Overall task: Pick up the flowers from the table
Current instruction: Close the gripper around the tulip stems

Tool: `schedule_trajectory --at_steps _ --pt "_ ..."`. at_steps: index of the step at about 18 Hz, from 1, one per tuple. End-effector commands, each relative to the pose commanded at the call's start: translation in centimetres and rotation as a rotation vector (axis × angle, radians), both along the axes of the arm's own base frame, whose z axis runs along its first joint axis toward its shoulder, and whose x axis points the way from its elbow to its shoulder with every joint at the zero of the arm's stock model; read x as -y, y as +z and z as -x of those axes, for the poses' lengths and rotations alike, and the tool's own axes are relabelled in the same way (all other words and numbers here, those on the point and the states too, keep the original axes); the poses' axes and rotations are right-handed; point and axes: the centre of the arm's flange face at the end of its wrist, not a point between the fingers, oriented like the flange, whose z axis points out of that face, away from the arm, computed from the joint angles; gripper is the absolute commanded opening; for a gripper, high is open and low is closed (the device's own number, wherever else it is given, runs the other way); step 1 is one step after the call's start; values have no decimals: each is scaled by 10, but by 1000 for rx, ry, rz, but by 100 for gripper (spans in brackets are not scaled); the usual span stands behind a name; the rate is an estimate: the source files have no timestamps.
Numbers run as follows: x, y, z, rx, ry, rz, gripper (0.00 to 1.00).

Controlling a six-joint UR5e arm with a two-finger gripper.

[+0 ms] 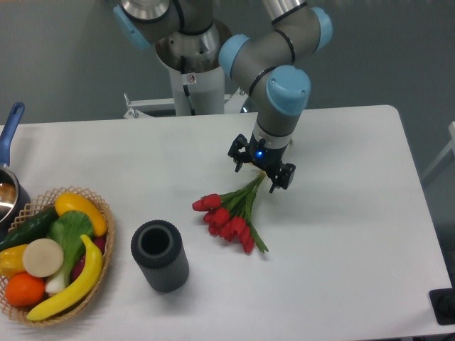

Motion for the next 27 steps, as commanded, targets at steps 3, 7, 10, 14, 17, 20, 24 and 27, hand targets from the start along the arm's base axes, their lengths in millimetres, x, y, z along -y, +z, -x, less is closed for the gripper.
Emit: schedule_trajectory --at_steps 3,7,10,14,17,20,24,27 --pt "-7 -9 -2 2 -9 -8 100" --pt "-6 -16 -5 8 -11 -4 100" --pt "-4 -22 -8 20 -10 3 100" --pt "-4 -27 -8 27 -10 7 100" --pt "-6 -28 -6 28 -10 7 100" --pt "-5 -30 -6 32 -11 11 100" --pt "-7 -33 -3 33 -8 12 100" --pt "-7 -34 -3 32 -8 11 100"
